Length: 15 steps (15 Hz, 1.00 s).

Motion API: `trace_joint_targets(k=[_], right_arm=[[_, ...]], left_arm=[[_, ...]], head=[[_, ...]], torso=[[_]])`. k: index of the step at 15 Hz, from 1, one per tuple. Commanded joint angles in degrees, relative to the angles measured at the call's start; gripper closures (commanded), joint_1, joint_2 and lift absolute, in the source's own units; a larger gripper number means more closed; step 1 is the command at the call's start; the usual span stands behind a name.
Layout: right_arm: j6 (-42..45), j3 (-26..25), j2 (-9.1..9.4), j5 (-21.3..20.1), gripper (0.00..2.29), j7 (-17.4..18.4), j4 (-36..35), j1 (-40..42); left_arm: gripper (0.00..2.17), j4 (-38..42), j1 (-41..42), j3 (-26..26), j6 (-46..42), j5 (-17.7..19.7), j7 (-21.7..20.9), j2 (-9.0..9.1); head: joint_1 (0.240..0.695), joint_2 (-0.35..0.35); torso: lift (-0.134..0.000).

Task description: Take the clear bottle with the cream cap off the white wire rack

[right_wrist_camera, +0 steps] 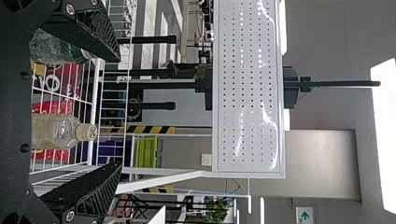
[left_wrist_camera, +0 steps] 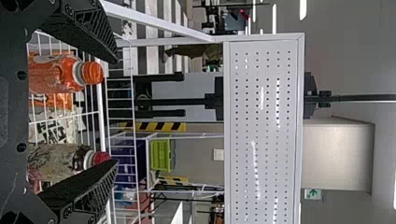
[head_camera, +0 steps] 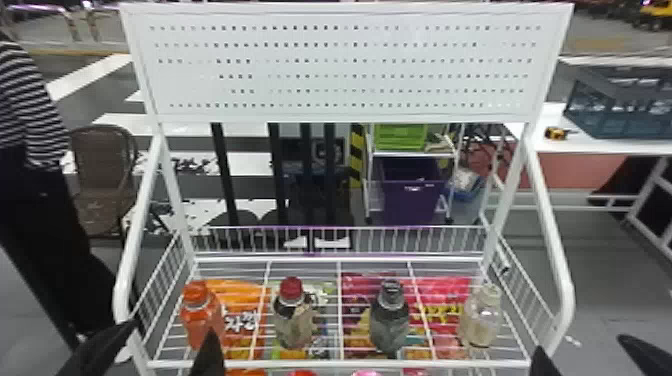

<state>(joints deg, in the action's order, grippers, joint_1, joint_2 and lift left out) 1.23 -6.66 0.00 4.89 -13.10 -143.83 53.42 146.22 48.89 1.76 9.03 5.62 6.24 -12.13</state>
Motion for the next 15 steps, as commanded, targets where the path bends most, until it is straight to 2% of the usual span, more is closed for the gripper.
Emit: trace_joint_targets(k=[1,10,12,15], right_arm=[[0.04,0.07,0.05,-0.14,0.11,0.0,-0.04,0.1],[0.74,0.07,0.05,-0.05,0.11,0.0,0.66,0.54],[7.07,0.68,0.05,-0.14,0.11,0.53,6.02,0.02],[11.29,1.3,0.05,0.03,0.11,1.76,16.22,-4.03]], left_arm=[[0.13,0.03,0.07,0.0,-0.11,0.0,0.0,-0.09],[0.13,0.38,0.42,-0.26,-0.11,0.0,-0.09,-0.09],[0.13,0.56,1.03,-0.26,-0.64,0.0,-0.35,-0.09],[0.13,0.73,1.12,-0.26,-0.46,0.0,-0.35,-0.27]], head=[[0.499,0.0],[0.499,0.0],[0.499,0.0],[0.499,0.0]], torso=[[0.0],[0.0],[0.0],[0.0]])
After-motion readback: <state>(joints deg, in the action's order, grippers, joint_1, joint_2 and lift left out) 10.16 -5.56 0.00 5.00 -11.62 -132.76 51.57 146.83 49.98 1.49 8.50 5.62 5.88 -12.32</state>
